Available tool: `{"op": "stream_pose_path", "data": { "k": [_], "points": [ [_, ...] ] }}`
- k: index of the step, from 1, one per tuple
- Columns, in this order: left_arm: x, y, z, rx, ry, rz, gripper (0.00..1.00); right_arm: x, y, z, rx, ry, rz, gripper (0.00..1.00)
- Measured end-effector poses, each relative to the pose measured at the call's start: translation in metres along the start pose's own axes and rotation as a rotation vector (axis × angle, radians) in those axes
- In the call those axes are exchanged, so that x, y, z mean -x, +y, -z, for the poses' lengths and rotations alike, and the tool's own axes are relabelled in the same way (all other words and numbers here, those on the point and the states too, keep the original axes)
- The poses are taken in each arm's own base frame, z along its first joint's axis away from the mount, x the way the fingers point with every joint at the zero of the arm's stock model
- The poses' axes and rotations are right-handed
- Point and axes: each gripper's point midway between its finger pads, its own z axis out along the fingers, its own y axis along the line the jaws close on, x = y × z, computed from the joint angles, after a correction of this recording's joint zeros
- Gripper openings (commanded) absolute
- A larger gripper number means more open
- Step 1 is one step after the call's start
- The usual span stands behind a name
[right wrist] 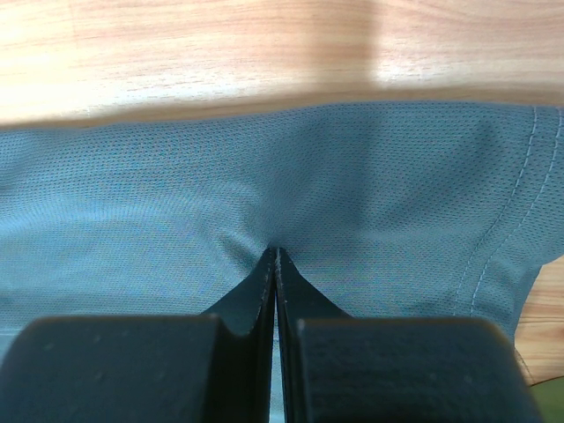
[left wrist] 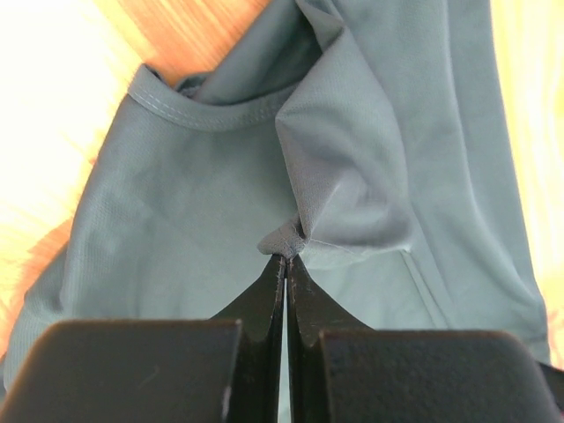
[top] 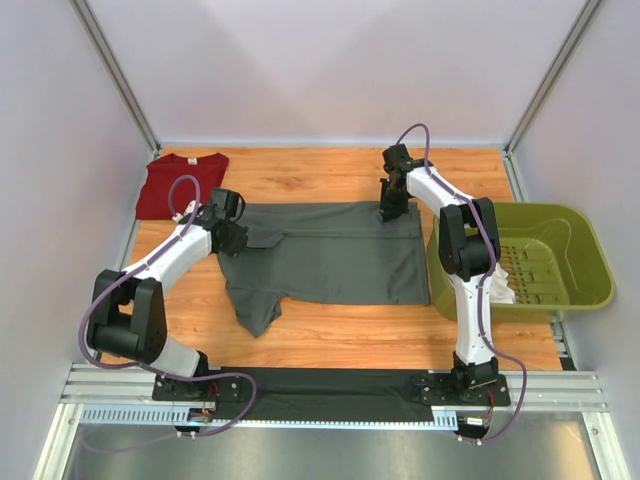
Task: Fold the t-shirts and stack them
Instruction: Fold the tshirt
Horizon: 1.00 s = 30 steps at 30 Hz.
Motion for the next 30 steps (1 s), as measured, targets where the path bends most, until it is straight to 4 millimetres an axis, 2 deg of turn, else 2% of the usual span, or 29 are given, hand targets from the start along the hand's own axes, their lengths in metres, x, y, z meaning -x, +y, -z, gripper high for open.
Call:
{"op": "stream_pose_path", "data": {
  "k": [12, 24, 27, 28, 30],
  "points": [
    [-0.007, 0.0, 0.019, -0.027, 0.044, -0.014, 0.0, 0.0, 0.0, 0.0, 0.0, 0.0, -0.005, 0.0],
    [-0.027, 0.034, 0.015, 0.064, 0.089, -0.054, 0.0, -0.001, 0.002, 0.0, 0.001, 0.001, -0.002, 0.0],
    [-0.027, 0.036, 0.014, 0.07, 0.09, -0.059, 0.25, -0.002, 0.002, 0.0, 0.001, 0.003, -0.001, 0.0],
    [-0.027, 0.036, 0.014, 0.071, 0.088, -0.063, 0.38, -0.002, 0.002, 0.0, 0.001, 0.005, -0.001, 0.0],
    [-0.027, 0.036, 0.012, 0.075, 0.089, -0.073, 0.47, -0.004, 0.003, 0.0, 0.002, 0.011, 0.001, 0.0]
  ]
}}
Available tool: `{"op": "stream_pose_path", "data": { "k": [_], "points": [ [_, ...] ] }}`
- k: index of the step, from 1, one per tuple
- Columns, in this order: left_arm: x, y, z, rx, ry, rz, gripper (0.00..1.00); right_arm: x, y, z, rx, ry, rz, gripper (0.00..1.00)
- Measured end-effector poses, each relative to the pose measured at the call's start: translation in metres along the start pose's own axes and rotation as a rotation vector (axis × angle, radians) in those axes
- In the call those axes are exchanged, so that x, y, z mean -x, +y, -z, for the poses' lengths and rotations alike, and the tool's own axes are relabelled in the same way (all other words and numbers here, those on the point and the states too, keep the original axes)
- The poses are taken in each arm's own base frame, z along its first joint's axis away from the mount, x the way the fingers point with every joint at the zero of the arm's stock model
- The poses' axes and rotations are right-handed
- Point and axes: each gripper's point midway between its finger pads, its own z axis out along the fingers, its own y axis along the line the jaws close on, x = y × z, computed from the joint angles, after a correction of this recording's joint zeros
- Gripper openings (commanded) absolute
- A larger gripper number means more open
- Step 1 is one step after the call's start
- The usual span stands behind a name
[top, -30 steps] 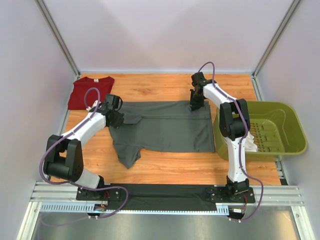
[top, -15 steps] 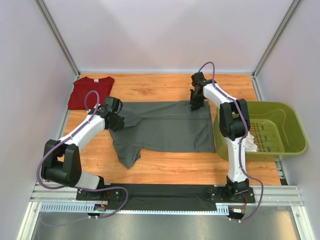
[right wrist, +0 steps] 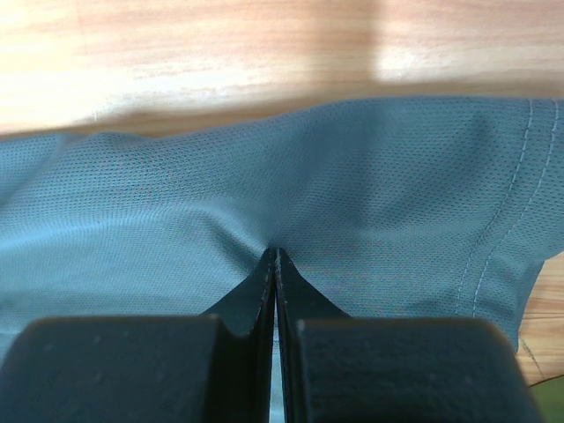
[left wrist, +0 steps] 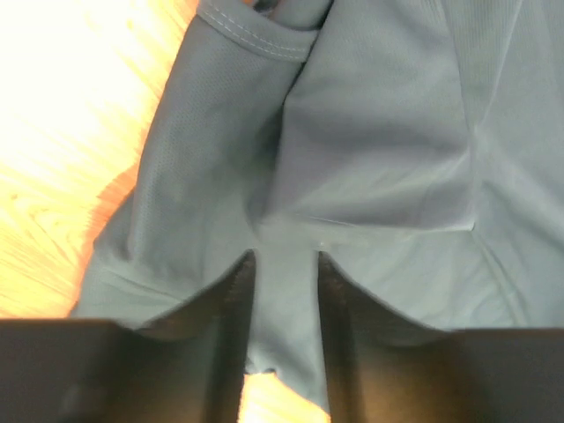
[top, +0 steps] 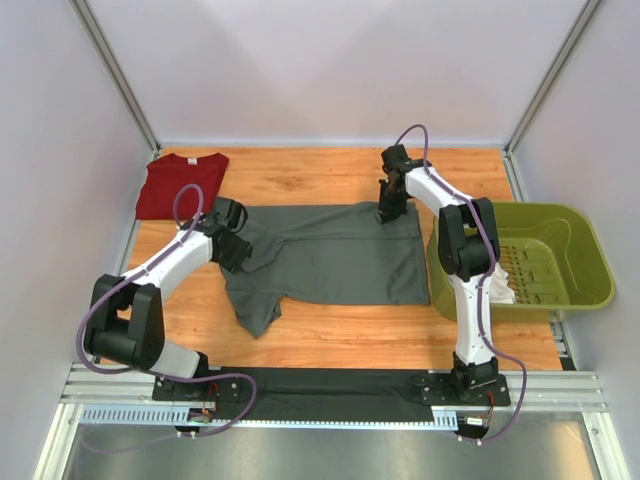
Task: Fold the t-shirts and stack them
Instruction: Fold the tshirt
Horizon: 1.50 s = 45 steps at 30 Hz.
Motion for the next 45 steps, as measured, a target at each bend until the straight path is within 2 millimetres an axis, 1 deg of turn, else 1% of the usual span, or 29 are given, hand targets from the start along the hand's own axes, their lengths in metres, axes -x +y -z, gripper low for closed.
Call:
{"op": "stream_pose_path", "data": {
  "k": [1, 3, 4, 6, 8, 11, 13, 14, 16, 18, 20, 22, 24, 28, 33, 38, 42, 45],
  "points": [
    [0.001, -0.001, -0.001, 0.004, -0.001, -0.011, 0.5, -0.001, 0.0, 0.0, 0.003, 0.004, 0.003, 0.0],
    [0.007, -0.006, -0.001, -0.001, -0.006, -0.035, 0.5, -0.002, 0.002, 0.004, 0.009, 0.007, 0.011, 0.0],
    [0.012, -0.011, 0.0, -0.015, -0.014, -0.052, 0.49, -0.002, 0.002, 0.007, 0.012, 0.006, 0.014, 0.0],
    [0.028, -0.03, 0.005, -0.06, -0.044, -0.097, 0.48, 0.001, 0.005, 0.016, 0.025, -0.005, 0.026, 0.0],
    [0.05, -0.057, 0.013, -0.127, -0.092, -0.16, 0.47, 0.006, 0.009, 0.03, 0.046, -0.029, 0.032, 0.0],
    [0.087, -0.113, 0.027, -0.255, -0.194, -0.261, 0.45, 0.016, 0.016, 0.053, 0.079, -0.073, 0.034, 0.0],
    [0.104, -0.144, 0.027, -0.325, -0.245, -0.305, 0.42, 0.02, 0.018, 0.062, 0.088, -0.095, 0.032, 0.0],
    [0.108, -0.154, 0.023, -0.35, -0.253, -0.322, 0.42, 0.021, 0.017, 0.065, 0.086, -0.104, 0.031, 0.0],
    [0.111, -0.163, 0.01, -0.357, -0.25, -0.346, 0.38, 0.017, 0.014, 0.066, 0.076, -0.103, 0.025, 0.0],
    [0.109, -0.163, -0.013, -0.336, -0.224, -0.373, 0.37, 0.009, 0.008, 0.061, 0.051, -0.089, 0.019, 0.0],
    [0.103, -0.156, -0.035, -0.301, -0.188, -0.39, 0.36, -0.004, -0.001, 0.051, 0.017, -0.056, 0.009, 0.0],
    [0.095, -0.146, -0.058, -0.257, -0.149, -0.408, 0.35, -0.015, -0.009, 0.043, -0.013, -0.027, 0.002, 0.0],
    [0.088, -0.137, -0.074, -0.22, -0.118, -0.423, 0.35, -0.02, -0.014, 0.038, -0.037, -0.013, -0.001, 0.0],
    [0.085, -0.128, -0.084, -0.182, -0.098, -0.434, 0.29, -0.022, -0.021, 0.029, -0.075, -0.005, -0.004, 0.0],
    [0.091, -0.125, -0.094, -0.145, -0.112, -0.432, 0.26, -0.027, -0.031, 0.013, -0.133, 0.025, 0.0, 0.0],
    [0.098, -0.108, -0.113, -0.087, -0.105, -0.415, 0.24, -0.027, -0.039, 0.014, -0.168, 0.032, 0.001, 0.0],
    [0.114, -0.116, -0.118, -0.088, -0.119, -0.386, 0.23, -0.029, -0.045, 0.016, -0.191, 0.043, 0.001, 0.0],
    [0.12, -0.119, -0.121, -0.079, -0.122, -0.371, 0.23, -0.03, -0.05, 0.016, -0.203, 0.051, -0.003, 0.0]
  ]
}}
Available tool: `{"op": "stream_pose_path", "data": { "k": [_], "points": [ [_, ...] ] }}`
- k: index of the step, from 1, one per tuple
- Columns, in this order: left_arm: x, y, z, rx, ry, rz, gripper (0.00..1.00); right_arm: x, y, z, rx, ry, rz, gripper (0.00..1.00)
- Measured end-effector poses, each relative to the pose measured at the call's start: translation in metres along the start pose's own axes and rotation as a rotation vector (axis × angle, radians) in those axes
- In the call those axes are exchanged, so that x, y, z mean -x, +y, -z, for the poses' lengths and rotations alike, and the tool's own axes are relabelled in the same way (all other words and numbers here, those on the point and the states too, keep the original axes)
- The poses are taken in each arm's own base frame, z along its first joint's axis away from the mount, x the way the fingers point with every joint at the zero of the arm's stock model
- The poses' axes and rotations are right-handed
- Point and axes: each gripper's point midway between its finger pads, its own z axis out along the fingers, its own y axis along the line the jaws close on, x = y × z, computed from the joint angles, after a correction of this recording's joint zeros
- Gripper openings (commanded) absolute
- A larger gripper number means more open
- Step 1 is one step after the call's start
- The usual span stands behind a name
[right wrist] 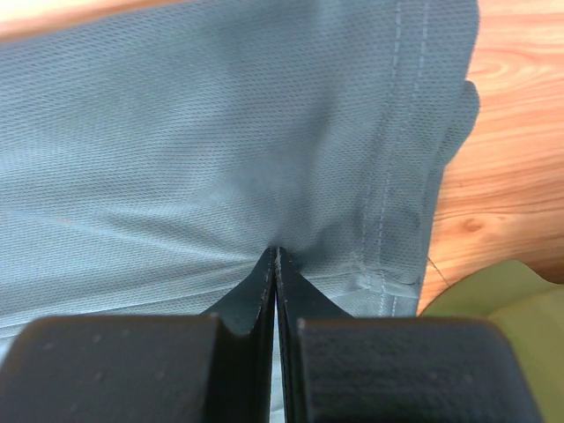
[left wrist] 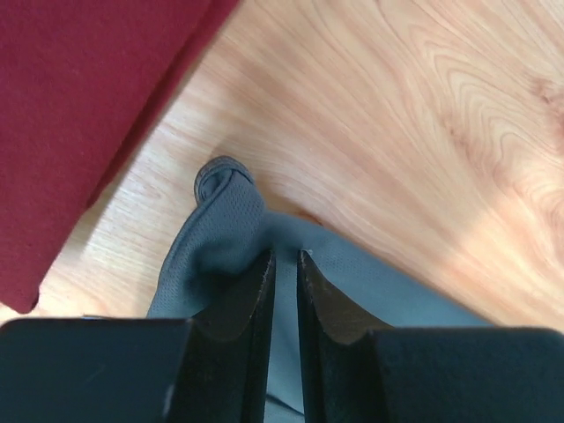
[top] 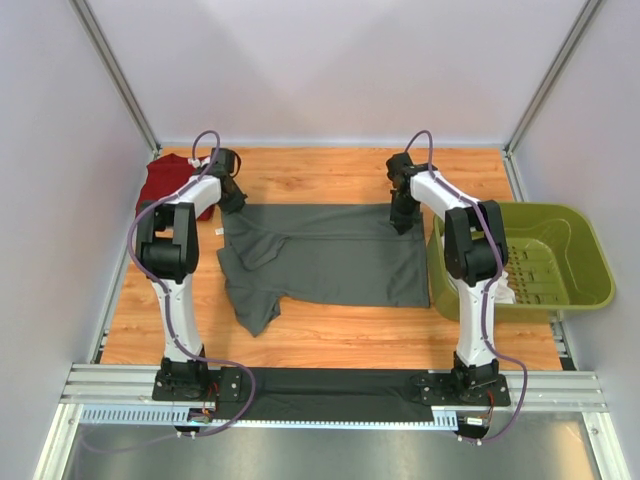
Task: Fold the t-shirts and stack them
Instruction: Fold the tshirt
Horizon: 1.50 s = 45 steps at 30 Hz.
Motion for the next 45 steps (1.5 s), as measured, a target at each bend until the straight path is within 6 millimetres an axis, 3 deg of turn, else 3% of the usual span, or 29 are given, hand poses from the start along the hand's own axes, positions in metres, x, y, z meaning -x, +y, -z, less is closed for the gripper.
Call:
{"op": "stream_pose_path", "data": {
  "k": [15, 23, 31, 34, 35, 38, 45],
  "points": [
    [0.025, 0.009, -0.013, 0.09, 0.012, 0.025, 0.22, 0.002, -0.005, 0.003, -0.024, 0.029, 0.018, 0.0],
    [0.027, 0.017, -0.013, 0.129, -0.007, 0.024, 0.22, 0.006, -0.007, 0.006, -0.024, 0.029, 0.02, 0.0],
    [0.023, 0.027, -0.009, 0.156, -0.018, 0.027, 0.22, 0.004, -0.012, 0.005, -0.028, 0.039, 0.012, 0.09],
    [0.023, 0.027, -0.009, 0.155, -0.019, 0.029, 0.22, 0.004, -0.013, 0.005, -0.029, 0.041, 0.001, 0.2],
    [0.023, 0.027, -0.009, 0.155, -0.019, 0.028, 0.22, 0.005, -0.013, 0.006, -0.029, 0.04, -0.002, 0.29],
    [0.023, 0.027, -0.009, 0.153, -0.02, 0.029, 0.21, 0.008, -0.012, 0.008, -0.029, 0.033, -0.019, 0.43],
    [0.023, 0.027, -0.009, 0.151, -0.024, 0.029, 0.21, 0.014, -0.011, 0.016, -0.031, 0.018, -0.061, 0.47]
  ]
}}
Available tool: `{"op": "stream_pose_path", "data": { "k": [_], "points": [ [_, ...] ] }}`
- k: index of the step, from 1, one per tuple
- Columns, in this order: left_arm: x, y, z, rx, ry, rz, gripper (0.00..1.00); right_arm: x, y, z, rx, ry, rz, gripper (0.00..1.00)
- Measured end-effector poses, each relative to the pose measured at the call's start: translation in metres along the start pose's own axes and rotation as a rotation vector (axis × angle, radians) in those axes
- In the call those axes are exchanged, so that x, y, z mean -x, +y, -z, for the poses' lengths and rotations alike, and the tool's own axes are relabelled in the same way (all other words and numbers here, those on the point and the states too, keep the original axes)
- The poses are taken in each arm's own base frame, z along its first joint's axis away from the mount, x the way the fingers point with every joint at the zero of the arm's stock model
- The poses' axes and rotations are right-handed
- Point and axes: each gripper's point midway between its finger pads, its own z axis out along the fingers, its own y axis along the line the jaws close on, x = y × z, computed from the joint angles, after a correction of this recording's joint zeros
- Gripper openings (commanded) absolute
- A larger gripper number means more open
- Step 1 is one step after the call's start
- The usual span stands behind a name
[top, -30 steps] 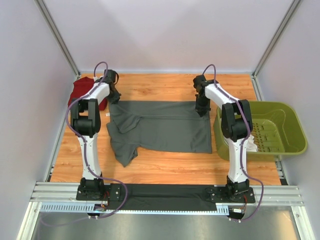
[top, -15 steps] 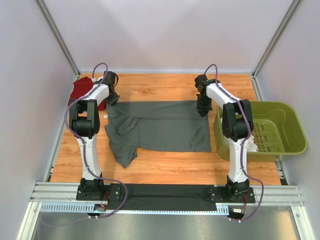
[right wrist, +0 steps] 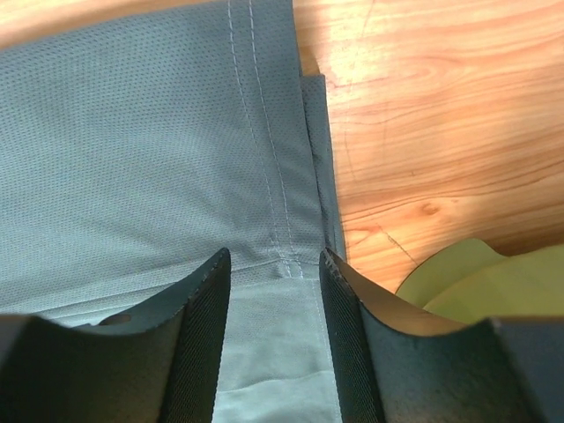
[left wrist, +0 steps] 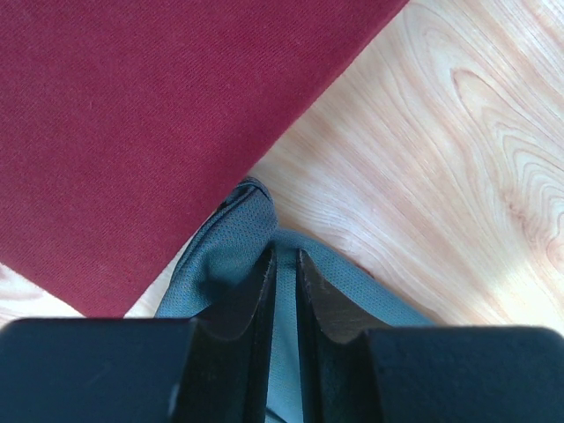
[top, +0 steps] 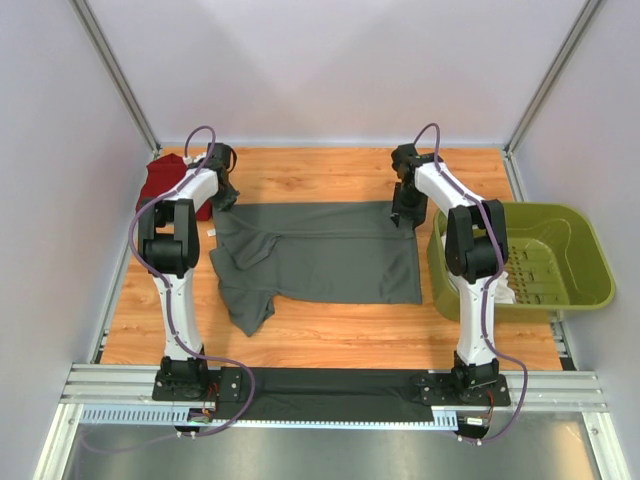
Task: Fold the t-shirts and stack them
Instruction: Fold the tshirt
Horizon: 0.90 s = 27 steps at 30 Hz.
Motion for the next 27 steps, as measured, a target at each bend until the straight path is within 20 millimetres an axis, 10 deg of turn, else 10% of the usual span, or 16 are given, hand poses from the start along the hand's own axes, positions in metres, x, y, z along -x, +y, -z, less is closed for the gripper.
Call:
{"op": "stream_pose_path", "data": {
  "k": [19, 27],
  "points": [
    [0.0, 0.005, 0.001, 0.026, -0.001, 0.001, 0.2, -0.01, -0.013, -0.005, -0.065, 0.04, 0.036, 0.47],
    [0.0, 0.005, 0.001, 0.028, -0.001, 0.0, 0.2, -0.012, -0.008, -0.016, -0.04, 0.052, 0.058, 0.03]
  ]
}}
